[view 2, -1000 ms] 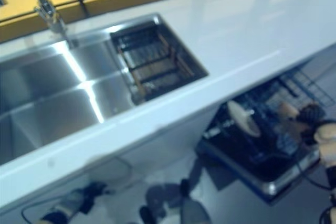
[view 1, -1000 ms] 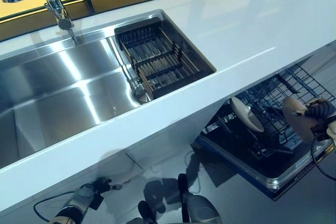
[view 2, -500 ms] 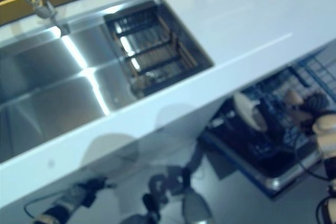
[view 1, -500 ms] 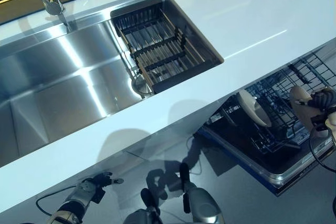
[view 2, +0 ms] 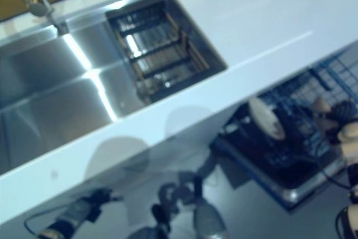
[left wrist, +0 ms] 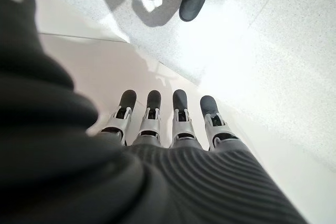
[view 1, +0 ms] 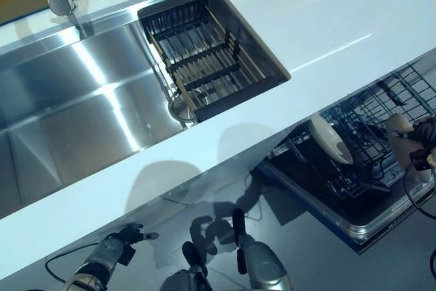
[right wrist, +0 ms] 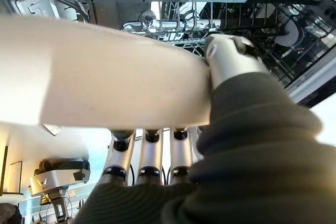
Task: Take plates into dishwasher
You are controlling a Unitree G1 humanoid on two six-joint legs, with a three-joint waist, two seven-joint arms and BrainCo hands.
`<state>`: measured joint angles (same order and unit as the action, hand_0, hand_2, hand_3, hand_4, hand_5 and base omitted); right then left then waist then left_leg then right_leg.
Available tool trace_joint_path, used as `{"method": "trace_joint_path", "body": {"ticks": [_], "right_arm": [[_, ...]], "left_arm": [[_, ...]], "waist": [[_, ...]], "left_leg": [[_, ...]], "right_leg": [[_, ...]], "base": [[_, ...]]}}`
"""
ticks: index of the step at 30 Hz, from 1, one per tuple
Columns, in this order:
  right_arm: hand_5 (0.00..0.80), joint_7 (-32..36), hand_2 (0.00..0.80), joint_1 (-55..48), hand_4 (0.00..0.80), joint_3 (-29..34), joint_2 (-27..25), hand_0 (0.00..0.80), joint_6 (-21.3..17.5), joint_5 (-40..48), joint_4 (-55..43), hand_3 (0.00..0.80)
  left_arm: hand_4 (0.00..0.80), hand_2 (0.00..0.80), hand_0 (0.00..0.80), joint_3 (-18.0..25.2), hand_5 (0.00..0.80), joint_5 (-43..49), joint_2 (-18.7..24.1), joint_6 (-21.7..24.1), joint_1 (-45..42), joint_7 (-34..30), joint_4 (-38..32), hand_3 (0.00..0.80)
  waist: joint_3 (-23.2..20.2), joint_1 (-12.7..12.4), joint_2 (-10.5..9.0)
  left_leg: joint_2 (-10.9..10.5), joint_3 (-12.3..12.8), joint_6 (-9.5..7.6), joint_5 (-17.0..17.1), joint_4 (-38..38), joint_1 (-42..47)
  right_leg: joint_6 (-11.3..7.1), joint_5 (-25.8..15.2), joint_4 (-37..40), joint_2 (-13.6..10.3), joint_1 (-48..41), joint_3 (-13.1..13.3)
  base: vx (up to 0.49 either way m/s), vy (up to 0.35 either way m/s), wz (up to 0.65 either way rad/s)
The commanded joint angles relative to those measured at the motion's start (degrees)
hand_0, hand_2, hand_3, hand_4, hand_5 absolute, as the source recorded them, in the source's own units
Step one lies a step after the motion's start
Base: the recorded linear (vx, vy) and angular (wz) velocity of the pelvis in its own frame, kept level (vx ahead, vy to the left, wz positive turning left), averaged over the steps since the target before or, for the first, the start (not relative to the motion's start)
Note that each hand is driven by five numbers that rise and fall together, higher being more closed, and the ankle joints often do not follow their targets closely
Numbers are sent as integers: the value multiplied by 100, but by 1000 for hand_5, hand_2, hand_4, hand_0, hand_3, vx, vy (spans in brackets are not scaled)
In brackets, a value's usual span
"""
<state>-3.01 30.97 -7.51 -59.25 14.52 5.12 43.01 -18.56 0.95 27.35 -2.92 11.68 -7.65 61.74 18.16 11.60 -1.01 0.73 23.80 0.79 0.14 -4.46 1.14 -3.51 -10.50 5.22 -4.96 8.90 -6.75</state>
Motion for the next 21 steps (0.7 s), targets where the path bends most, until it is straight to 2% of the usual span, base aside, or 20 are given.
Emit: {"method": "trace_joint_path", "body": {"ticks": [1,7,15,21], "right_arm": [[800,-192,800,780,800,-140,-633,800,-266,-153,237,800],[800,-185,800,890,800,-142,-843,800,-359,-176,105,800],[800,-117,800,956,800,-107,-1034,800,-166,-364,-322,800],[800,-78,800,951,800,-125,-1056,800,-164,-376,-351,800]], "left_arm": [[0,0,0,-97,0,15,111,278,315,309,145,0],[0,0,0,-147,0,32,17,327,204,294,54,0],[0,0,0,-194,0,87,-53,268,146,253,-52,0],[0,0,0,-240,0,58,-75,218,227,280,-40,0]], "waist": [[-24,-192,98],[-92,-186,211],[-122,-154,253],[-72,-123,301]], "left_leg": [[227,-101,130,-440,669,-230],[207,-138,188,-503,735,-182],[217,-159,230,-549,733,-130],[216,-186,240,-553,706,-150]], "right_leg": [[-140,632,-292,263,60,-118],[-101,686,-330,211,80,-168],[-68,749,-405,176,143,-235],[-50,805,-526,144,269,-251]], "base": [[62,-1,1],[54,-2,5],[39,-9,5],[9,-11,4]]}}
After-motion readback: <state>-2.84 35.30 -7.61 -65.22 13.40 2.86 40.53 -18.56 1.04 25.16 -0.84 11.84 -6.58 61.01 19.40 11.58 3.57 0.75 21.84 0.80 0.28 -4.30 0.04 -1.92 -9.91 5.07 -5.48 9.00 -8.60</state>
